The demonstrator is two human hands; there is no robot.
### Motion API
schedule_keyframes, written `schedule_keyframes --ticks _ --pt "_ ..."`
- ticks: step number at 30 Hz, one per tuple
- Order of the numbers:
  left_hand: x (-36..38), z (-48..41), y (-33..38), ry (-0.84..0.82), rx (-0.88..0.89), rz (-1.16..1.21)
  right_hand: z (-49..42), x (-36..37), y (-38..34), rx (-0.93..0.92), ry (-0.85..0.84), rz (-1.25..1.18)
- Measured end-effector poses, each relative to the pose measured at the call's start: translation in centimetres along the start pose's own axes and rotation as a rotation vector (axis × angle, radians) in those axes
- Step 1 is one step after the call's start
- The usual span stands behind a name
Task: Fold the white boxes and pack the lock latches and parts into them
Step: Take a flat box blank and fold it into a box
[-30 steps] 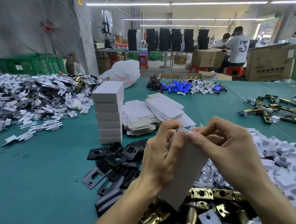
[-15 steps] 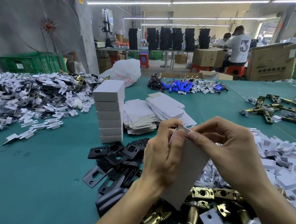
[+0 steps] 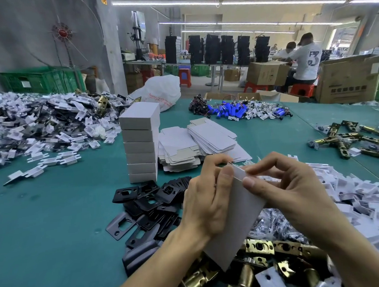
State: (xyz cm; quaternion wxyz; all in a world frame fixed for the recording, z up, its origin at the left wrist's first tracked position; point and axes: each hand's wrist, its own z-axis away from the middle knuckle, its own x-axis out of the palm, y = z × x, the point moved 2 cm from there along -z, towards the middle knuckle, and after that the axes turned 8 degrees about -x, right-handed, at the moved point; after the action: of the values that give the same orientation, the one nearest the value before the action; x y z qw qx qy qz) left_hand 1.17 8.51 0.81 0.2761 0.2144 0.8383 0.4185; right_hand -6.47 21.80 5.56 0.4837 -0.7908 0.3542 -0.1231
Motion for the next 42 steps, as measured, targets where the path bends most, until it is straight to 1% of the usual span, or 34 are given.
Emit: schedule_keyframes --ticks 3,7,9,12,17,21,23,27,32,35,39,42 --pt "0.0 0.2 0.4 -0.06 -0.018 -0.109 0.0 0.0 0.5 -0.006 0.111 0.128" --pt "0.6 1.0 1.3 -0.179 0.062 -0.44 0.0 -1.0 1.6 0.021 0.261 0.226" --pt "1.0 1.0 1.2 -0.198 0.045 -0.53 0.0 -1.3 1.9 0.03 0.287 0.23" --pt "1.1 0.8 0.9 -0.164 0.012 -0.457 0.0 -1.1 1.6 -0.002 0.265 0.225" --pt "0.6 0.8 1.3 -0.091 0.074 -0.372 -0.2 -1.1 0.3 -0.041 0.205 0.135" --pt "0.5 0.9 1.5 -0.069 0.102 -0.329 -0.2 -1.4 -0.4 -0.081 0.16 0.076" --pt "0.5 0.9 1.3 -0.063 0.112 -0.302 -0.2 -1.4 -0.5 -0.099 0.147 0.091" --pt "0.4 0.7 0.9 -0.027 0.062 -0.225 -0.2 -1.0 -0.7 -0.088 0.063 0.114" --pt "0.4 0.6 0.6 -0.017 0.03 -0.215 -0.2 -1.0 -0.4 -0.088 -0.003 0.139" --pt "0.3 0.5 0.6 -0.033 0.012 -0.182 -0.2 -1.1 -0.4 -0.118 0.022 0.08" --pt "0.3 0.5 0.9 -0.122 0.012 -0.083 0.0 -1.4 -0.4 -0.184 0.12 0.014" --pt "0.3 0.6 0.9 -0.158 0.033 -0.082 0.0 -1.4 -0.5 -0.187 0.142 0.042"
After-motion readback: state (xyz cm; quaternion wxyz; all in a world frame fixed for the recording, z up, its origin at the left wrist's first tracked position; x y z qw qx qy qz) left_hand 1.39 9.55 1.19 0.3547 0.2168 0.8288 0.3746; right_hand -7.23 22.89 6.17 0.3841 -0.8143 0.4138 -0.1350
